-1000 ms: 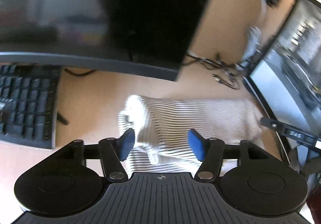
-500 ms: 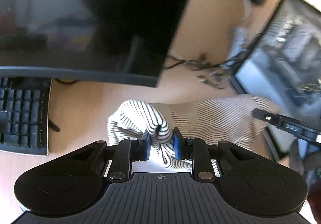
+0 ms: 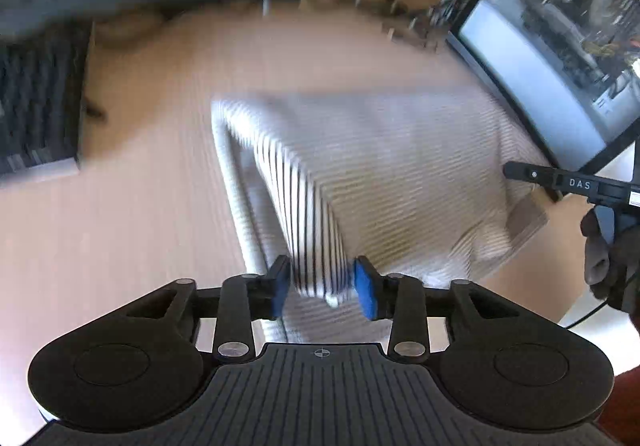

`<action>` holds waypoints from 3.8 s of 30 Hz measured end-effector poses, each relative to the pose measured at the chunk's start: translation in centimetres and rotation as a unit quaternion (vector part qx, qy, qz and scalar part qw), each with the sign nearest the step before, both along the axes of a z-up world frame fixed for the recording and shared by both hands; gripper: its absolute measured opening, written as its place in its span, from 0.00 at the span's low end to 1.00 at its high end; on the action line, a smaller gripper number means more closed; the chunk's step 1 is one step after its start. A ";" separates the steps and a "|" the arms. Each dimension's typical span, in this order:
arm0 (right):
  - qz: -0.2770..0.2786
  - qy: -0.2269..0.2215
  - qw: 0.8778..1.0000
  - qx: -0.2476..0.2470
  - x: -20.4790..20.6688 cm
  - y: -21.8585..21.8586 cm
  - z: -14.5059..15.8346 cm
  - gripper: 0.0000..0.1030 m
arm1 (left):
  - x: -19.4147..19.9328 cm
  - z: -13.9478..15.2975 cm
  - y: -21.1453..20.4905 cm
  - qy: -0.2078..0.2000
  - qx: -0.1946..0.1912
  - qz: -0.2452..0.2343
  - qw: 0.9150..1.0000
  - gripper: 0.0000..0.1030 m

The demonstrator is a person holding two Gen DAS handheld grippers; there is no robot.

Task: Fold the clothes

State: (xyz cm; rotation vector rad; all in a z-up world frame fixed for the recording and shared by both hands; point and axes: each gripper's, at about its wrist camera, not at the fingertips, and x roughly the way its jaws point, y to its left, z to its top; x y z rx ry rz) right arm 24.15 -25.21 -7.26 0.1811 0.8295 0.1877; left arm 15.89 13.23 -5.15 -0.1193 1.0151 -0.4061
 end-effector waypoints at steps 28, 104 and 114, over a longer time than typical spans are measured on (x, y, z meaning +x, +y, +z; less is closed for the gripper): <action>-0.088 -0.016 0.992 -0.086 -8.3 7.6 -1.0 0.44 | 6.1 -3.9 -11.8 -0.121 0.072 -0.130 0.981 0.95; 0.290 -0.134 0.890 -0.325 -15.1 14.1 -2.9 0.66 | -1.0 -2.0 -9.4 -0.075 0.039 -0.210 0.974 0.91; 0.252 -0.118 0.897 -0.344 -12.6 12.7 -1.3 0.30 | -0.1 2.4 -5.5 -0.075 -0.068 -0.193 0.976 0.92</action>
